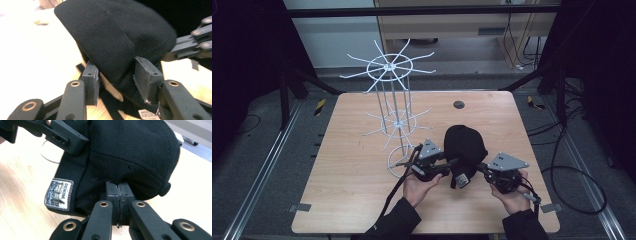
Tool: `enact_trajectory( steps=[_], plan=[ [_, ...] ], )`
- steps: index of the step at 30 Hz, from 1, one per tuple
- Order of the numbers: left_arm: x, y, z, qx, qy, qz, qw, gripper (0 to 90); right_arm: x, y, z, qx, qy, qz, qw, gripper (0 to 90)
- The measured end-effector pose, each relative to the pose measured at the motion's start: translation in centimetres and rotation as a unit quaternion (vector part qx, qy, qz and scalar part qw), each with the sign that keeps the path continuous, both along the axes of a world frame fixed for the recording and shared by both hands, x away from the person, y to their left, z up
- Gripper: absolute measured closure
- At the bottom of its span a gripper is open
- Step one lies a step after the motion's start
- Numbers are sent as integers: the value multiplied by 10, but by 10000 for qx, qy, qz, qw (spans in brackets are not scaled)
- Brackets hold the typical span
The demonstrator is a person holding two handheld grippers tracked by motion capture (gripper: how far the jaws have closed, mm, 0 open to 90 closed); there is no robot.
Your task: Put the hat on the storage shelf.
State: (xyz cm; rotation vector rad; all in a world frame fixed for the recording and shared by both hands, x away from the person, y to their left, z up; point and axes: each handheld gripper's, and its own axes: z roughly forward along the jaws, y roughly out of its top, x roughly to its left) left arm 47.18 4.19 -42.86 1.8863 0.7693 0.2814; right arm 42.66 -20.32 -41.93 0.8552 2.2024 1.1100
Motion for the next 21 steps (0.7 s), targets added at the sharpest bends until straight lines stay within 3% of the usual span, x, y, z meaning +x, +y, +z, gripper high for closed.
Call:
enact_trajectory(
  steps=[10,16,21],
  plan=[
    [-2,28,-21,124,364,432,9983,540,6,39,-6,-609,76,277,9977,900],
    [-8,42,-29,171,465,692,9964,543,9,55,-9,-622,89,389,9973,899],
    [-16,46,-33,517,407,925,9935,544,11,67,-11,-631,144,463,9968,898]
  ],
)
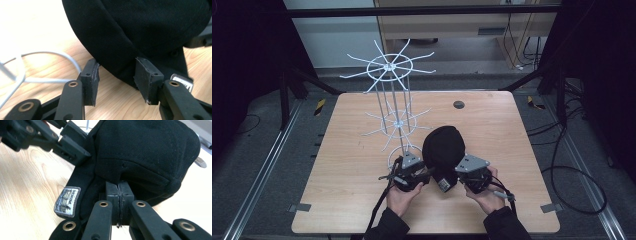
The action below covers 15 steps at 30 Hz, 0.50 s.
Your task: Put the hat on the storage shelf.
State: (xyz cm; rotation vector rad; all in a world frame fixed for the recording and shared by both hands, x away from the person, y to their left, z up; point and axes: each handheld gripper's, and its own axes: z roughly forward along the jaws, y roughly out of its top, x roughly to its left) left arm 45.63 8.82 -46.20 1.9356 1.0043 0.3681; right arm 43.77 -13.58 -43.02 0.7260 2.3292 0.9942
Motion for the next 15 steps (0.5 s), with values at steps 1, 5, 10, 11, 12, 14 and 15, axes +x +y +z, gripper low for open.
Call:
enact_trajectory(
  steps=[1,5,10,11,12,14,15],
  plan=[
    [-1,1,-1,66,-2,6,10000,544,1,2,-1,-4,21,-3,10000,898],
    [-4,4,-5,203,-43,29,9998,533,7,7,-2,14,126,-51,9999,898],
    [-18,14,4,485,-384,131,9980,510,11,8,-6,59,153,-49,9999,898],
    [-21,19,7,462,-446,166,9978,505,11,9,-7,61,165,-28,9998,897],
    [-24,23,10,478,-516,204,9973,503,11,9,-8,69,173,-15,9998,897],
    [-26,30,16,464,-629,273,9966,504,12,12,-8,41,187,27,9998,897],
    [-26,33,18,439,-654,291,9965,505,12,13,-8,36,199,28,9998,896]
  ],
)
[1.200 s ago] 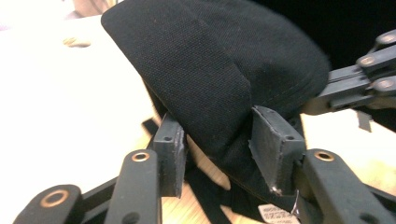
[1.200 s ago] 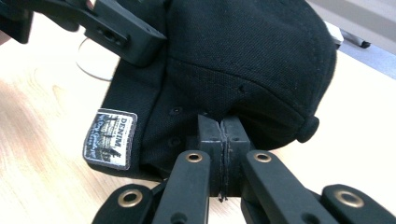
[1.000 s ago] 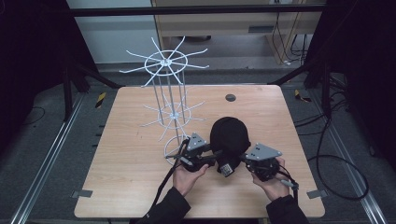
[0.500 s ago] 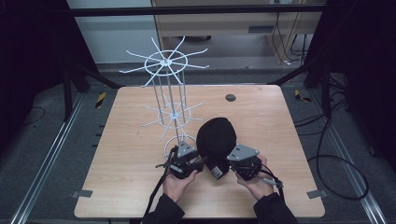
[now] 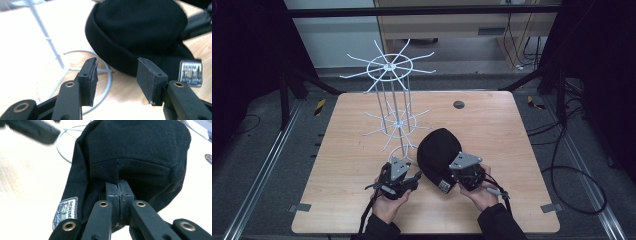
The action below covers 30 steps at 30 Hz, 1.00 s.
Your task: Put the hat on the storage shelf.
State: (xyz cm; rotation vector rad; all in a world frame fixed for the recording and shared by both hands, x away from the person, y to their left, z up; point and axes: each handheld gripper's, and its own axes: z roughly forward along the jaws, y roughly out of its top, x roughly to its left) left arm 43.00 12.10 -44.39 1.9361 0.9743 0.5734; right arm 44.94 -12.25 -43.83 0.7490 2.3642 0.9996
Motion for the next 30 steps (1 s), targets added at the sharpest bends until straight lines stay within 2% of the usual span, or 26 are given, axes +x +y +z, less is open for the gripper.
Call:
enact_trajectory(
  steps=[5,8,10,12,14,16,18,23,25,27,30],
  plan=[
    [6,8,10,-61,8,64,10000,509,3,9,-2,114,164,52,9998,886],
    [7,13,16,-84,10,2,10000,507,7,14,-4,336,313,1,9989,868],
    [7,18,18,-4,-32,17,10000,501,8,17,-6,465,400,-6,9981,850],
    [6,24,17,-83,-46,-14,10000,498,9,20,-9,495,404,2,9980,839],
    [1,29,15,21,-110,-56,9999,491,9,21,-10,571,409,9,9975,826],
    [-4,35,12,47,-169,-74,9998,487,10,19,-10,730,442,39,9963,810],
    [-9,42,11,-13,-158,-47,9999,484,10,15,-9,955,495,52,9942,770],
    [-15,58,8,-39,-100,-30,9999,472,3,1,4,1337,249,10,9907,681],
    [-18,66,7,-68,-89,-11,9999,463,3,-6,8,1462,186,-89,9890,628],
    [-21,74,6,-16,-95,28,9999,440,4,-11,13,1509,73,-197,9883,574],
    [-25,89,4,36,-125,138,9998,425,11,-17,16,1652,-25,-364,9856,495]
  ],
)
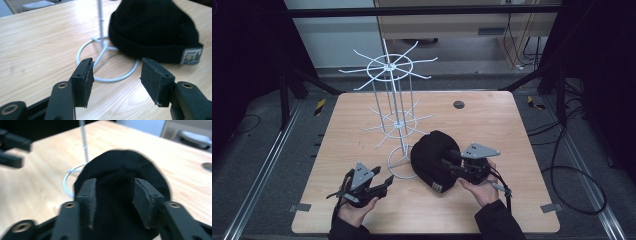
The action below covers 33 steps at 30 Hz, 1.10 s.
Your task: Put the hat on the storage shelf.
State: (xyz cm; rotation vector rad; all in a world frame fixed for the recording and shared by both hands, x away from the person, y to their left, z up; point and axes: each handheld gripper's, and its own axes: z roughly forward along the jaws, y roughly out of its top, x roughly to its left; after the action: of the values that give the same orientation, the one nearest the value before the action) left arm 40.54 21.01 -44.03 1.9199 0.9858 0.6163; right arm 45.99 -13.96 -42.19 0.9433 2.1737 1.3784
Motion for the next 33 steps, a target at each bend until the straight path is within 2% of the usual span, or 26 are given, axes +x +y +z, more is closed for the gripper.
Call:
enact_trajectory(
  steps=[4,8,11,14,17,19,20,22,26,29,30,33],
  plan=[
    [-3,22,-2,-7,-14,214,9998,406,16,0,-2,170,90,-54,9998,422],
    [-4,42,-4,-82,2,420,9991,393,33,9,-6,116,184,-84,9997,392],
    [-3,54,-5,-80,-13,579,9983,383,41,15,-7,168,233,-89,9995,360],
    [-1,64,-6,-123,9,714,9974,375,46,18,-8,207,266,-64,9994,354],
    [1,75,-8,-208,34,868,9960,370,50,21,-10,233,407,13,9989,372],
    [1,81,-8,-334,76,937,9950,371,50,21,-10,276,325,49,9991,380],
    [1,83,-8,-366,69,981,9945,371,50,20,-9,373,304,65,9988,380],
    [2,86,-9,-391,78,1010,9941,371,50,20,-7,470,338,102,9983,372],
    [5,88,-11,-309,140,1036,9940,371,52,24,-8,370,387,195,9984,361],
    [6,90,-13,-282,153,1081,9936,373,55,28,-15,85,500,214,9985,384],
    [7,91,-13,-295,159,1094,9934,374,56,29,-18,-21,530,231,9983,409],
    [8,92,-14,-286,168,1110,9933,377,57,34,-25,-318,660,312,9968,565]
  ],
)
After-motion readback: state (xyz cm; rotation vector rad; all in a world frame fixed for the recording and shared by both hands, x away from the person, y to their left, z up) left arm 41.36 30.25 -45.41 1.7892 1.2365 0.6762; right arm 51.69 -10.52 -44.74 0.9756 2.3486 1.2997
